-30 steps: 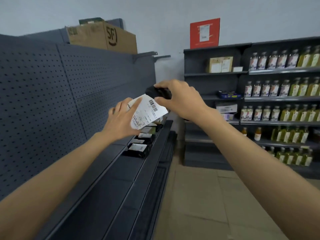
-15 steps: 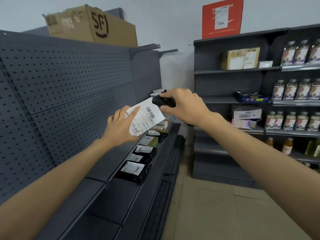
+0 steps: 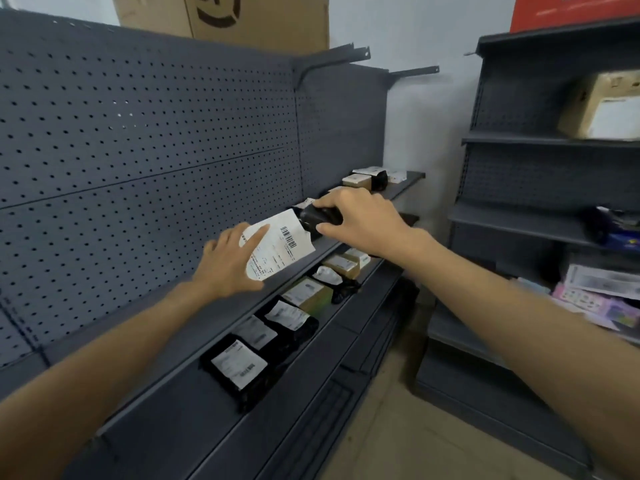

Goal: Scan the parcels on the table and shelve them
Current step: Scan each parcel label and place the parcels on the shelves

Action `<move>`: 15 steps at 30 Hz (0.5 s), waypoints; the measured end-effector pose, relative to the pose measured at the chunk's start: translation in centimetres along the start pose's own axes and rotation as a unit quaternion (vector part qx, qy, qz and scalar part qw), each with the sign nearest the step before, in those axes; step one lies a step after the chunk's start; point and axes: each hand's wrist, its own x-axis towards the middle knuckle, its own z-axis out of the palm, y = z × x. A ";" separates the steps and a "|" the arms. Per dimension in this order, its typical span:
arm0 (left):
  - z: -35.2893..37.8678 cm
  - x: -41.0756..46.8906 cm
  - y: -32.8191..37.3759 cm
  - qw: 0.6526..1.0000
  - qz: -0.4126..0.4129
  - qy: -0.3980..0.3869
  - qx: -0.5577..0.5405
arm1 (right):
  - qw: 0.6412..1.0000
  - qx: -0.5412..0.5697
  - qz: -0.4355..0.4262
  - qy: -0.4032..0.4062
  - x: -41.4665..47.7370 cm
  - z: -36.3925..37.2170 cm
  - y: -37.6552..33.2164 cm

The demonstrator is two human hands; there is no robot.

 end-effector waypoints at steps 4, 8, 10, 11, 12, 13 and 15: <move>2.9 2.1 -1.9 0.998 -0.062 -0.020 0.013 | 0.997 0.027 -0.058 -0.037 5.3 3.3 2.2; 5.3 5.2 -3.8 0.995 -0.092 -0.035 0.027 | 0.991 0.040 -0.113 -0.061 11.5 7.2 3.1; 6.6 7.5 -4.8 0.993 -0.104 -0.029 0.038 | 0.988 0.036 -0.131 -0.069 14.7 9.2 4.1; 7.2 8.8 -5.2 0.993 -0.108 -0.026 0.039 | 0.987 0.033 -0.141 -0.071 16.4 10.0 4.7; 7.9 10.0 -5.7 0.992 -0.113 -0.023 0.041 | 0.986 0.031 -0.149 -0.074 18.1 10.8 5.2; 8.4 11.2 -6.2 0.991 -0.120 -0.025 0.044 | 0.984 0.029 -0.156 -0.078 19.8 11.4 5.9; 9.1 13.4 -7.1 0.988 -0.141 -0.041 0.049 | 0.981 0.026 -0.169 -0.088 23.0 12.2 7.0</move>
